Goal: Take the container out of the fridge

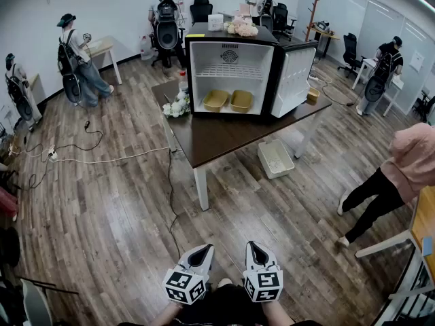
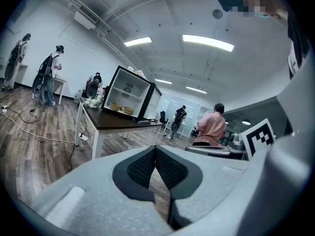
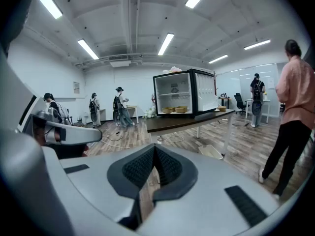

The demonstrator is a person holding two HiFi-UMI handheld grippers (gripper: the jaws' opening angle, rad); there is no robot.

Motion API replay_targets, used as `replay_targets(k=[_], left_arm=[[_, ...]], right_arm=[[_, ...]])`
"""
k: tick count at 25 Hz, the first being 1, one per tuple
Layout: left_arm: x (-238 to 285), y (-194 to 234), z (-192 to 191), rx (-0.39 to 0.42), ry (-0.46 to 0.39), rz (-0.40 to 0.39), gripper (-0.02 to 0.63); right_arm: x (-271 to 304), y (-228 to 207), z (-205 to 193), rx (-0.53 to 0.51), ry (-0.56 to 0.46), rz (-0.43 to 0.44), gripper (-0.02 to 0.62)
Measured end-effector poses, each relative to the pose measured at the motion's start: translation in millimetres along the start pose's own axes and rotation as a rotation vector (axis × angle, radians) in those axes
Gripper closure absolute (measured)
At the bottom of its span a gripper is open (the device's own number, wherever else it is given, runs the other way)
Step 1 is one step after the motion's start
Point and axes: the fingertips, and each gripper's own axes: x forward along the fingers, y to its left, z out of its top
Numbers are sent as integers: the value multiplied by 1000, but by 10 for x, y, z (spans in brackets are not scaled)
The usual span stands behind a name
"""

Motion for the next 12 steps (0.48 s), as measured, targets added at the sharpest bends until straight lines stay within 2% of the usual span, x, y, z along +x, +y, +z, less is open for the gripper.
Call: replay_targets(k=[4, 12], left_arm=[[-47, -29, -18, 11, 1, -12, 597], [-33, -206, -98, 23, -11, -18, 597]], right_arm=[[-10, 114, 15, -12, -10, 30, 591], [-157, 1, -49, -17, -12, -1, 589]])
